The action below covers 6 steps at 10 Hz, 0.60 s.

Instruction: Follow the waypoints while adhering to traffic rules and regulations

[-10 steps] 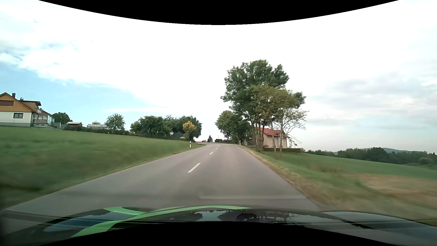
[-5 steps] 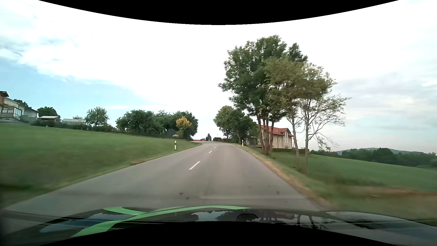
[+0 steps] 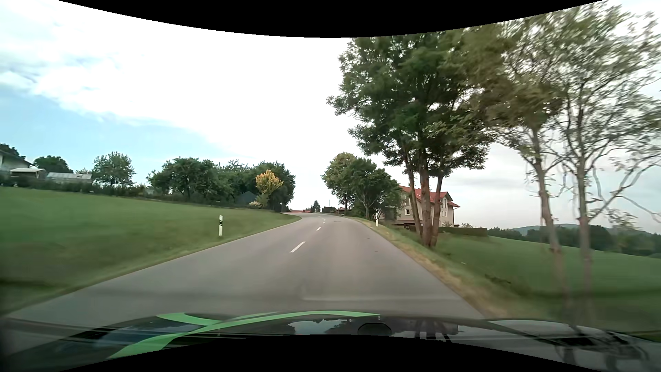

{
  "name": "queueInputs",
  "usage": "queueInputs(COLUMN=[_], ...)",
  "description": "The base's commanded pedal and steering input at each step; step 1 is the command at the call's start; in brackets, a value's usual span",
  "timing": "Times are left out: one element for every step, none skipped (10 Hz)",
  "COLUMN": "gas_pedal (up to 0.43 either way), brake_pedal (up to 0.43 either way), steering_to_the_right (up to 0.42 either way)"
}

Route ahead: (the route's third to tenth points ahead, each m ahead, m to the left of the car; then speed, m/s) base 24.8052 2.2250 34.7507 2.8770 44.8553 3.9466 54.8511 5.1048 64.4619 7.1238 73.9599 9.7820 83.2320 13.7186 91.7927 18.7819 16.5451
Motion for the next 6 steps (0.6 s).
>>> queueInputs(gas_pedal=[0.15, 0.15, 0.15, 0.15, 0.15, 0.15], brake_pedal=[0.0, 0.0, 0.0, 0.0, 0.0, 0.0], steering_to_the_right=[-0.006, -0.006, -0.008, -0.009, -0.01, -0.011])
